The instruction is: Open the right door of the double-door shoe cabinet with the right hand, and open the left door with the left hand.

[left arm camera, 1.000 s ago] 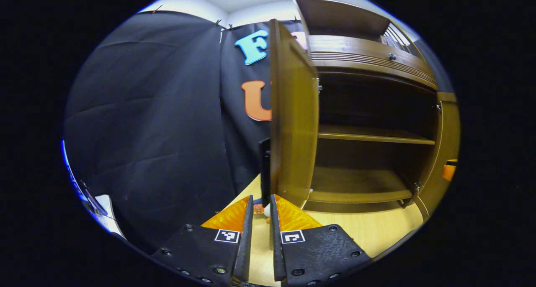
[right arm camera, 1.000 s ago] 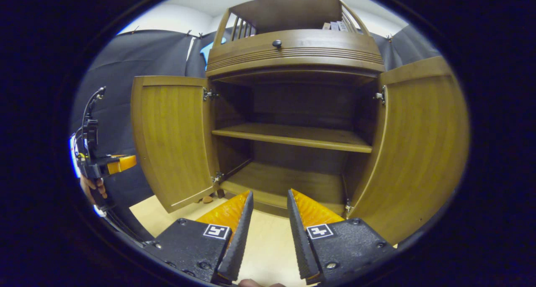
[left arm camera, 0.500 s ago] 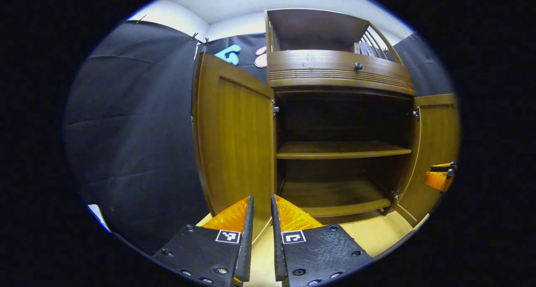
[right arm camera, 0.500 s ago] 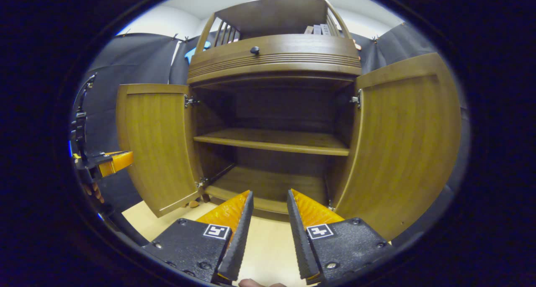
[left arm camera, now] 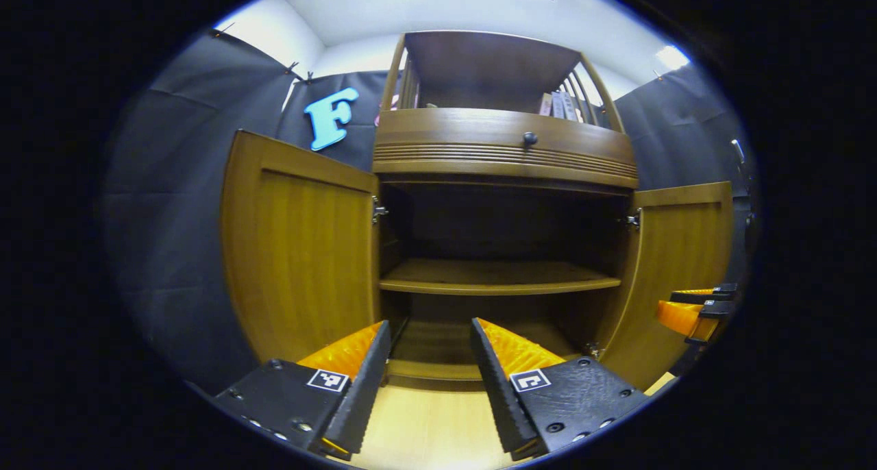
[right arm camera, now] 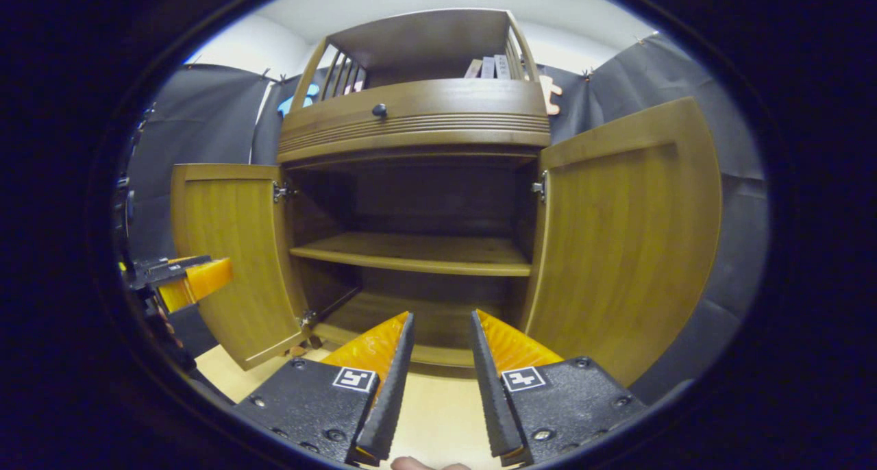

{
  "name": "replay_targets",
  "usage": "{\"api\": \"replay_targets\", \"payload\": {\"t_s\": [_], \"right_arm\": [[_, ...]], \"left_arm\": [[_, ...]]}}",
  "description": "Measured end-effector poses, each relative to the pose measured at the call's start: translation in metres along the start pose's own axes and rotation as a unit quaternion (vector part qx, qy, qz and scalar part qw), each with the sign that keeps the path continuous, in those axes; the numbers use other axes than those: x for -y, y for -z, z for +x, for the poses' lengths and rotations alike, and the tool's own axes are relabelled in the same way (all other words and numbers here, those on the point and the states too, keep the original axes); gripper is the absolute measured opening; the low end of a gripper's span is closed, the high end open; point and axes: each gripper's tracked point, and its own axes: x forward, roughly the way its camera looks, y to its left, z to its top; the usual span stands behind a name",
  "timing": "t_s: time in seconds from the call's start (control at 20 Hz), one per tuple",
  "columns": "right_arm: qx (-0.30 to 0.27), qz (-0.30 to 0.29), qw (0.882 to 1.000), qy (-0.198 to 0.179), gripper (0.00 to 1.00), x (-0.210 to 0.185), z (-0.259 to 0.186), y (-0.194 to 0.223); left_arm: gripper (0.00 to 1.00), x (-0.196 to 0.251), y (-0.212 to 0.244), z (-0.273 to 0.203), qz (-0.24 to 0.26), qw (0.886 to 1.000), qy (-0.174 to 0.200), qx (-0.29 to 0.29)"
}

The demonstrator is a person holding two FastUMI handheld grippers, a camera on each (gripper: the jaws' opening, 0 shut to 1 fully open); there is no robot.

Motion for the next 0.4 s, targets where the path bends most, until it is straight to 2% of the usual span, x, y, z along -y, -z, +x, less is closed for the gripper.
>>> {"api": "replay_targets", "payload": {"t_s": [0.1,0.15,0.2,0.25,0.3,0.35,0.4], "right_arm": [[0.004,0.003,1.000,0.009,0.55,0.008,-0.001,-0.004],[0.005,0.003,1.000,0.013,0.55,0.011,-0.001,-0.005],[0.006,0.002,1.000,0.016,0.55,0.012,-0.002,-0.006],[0.006,0.000,1.000,0.018,0.55,0.014,-0.002,-0.008],[0.009,-0.003,1.000,0.022,0.54,0.016,-0.003,-0.011],[0.015,-0.007,1.000,0.024,0.54,0.017,-0.004,-0.015],[0.019,-0.012,0.999,0.028,0.54,0.019,-0.004,-0.017]], "left_arm": [[0.86,0.012,-0.001,0.002,0.003,1.000,0.010,0.001],[0.83,0.016,-0.003,0.002,0.002,1.000,0.015,0.000],[0.86,0.021,-0.004,0.001,0.001,1.000,0.021,0.001],[0.80,0.025,-0.005,0.001,0.001,1.000,0.025,0.001],[0.90,0.028,-0.006,0.000,0.004,1.000,0.027,0.001],[0.93,0.031,-0.006,0.001,0.006,1.000,0.026,-0.001],[1.00,0.033,-0.007,0.001,0.007,1.000,0.026,-0.001]]}}
